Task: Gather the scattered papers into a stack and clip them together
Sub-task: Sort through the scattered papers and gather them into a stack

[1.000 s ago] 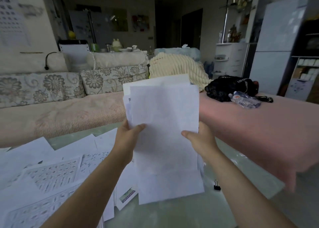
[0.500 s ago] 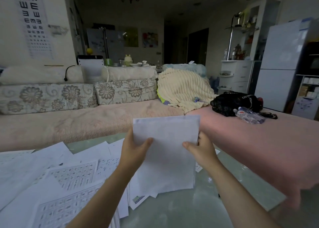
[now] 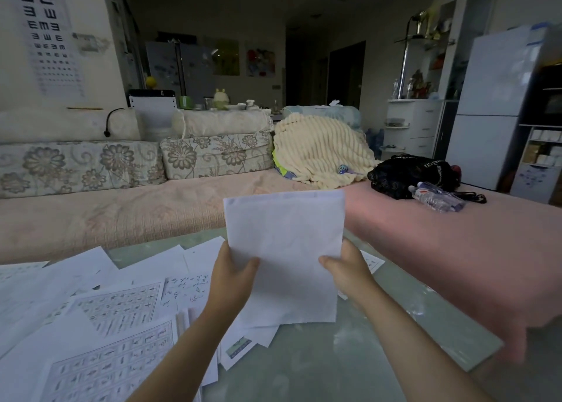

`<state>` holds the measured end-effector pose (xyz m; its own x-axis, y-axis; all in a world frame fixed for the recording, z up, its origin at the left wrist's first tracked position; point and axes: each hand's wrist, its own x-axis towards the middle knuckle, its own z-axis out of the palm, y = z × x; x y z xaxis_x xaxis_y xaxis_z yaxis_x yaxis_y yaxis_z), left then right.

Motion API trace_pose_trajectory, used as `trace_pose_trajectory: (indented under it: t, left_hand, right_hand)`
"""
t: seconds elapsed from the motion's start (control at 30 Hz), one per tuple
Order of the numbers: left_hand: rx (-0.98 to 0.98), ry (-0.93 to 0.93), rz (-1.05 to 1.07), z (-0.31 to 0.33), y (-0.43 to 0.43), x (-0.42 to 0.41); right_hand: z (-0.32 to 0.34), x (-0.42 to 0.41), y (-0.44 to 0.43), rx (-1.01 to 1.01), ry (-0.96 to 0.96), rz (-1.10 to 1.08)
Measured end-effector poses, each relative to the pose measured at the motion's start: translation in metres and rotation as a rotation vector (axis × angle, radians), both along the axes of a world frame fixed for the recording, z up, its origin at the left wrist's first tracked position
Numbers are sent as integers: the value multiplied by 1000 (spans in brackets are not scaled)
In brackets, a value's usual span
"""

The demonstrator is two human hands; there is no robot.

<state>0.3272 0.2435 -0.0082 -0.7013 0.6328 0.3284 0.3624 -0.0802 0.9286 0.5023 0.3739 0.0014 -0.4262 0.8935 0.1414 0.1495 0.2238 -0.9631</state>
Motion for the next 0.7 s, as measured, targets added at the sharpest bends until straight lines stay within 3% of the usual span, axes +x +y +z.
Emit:
trace_pose_trajectory:
  t: [0.17, 0.53, 0.7]
  left_hand:
    - [-17, -16, 3, -5, 3, 2]
    - [-145, 159, 6, 20, -34, -20]
    - [-387, -11, -22, 24, -86, -51]
  right_hand:
    - [-9, -2, -6, -16, -66, 14]
    - [8, -17, -26, 37, -123, 48]
    - [5, -50, -56, -80, -326, 229]
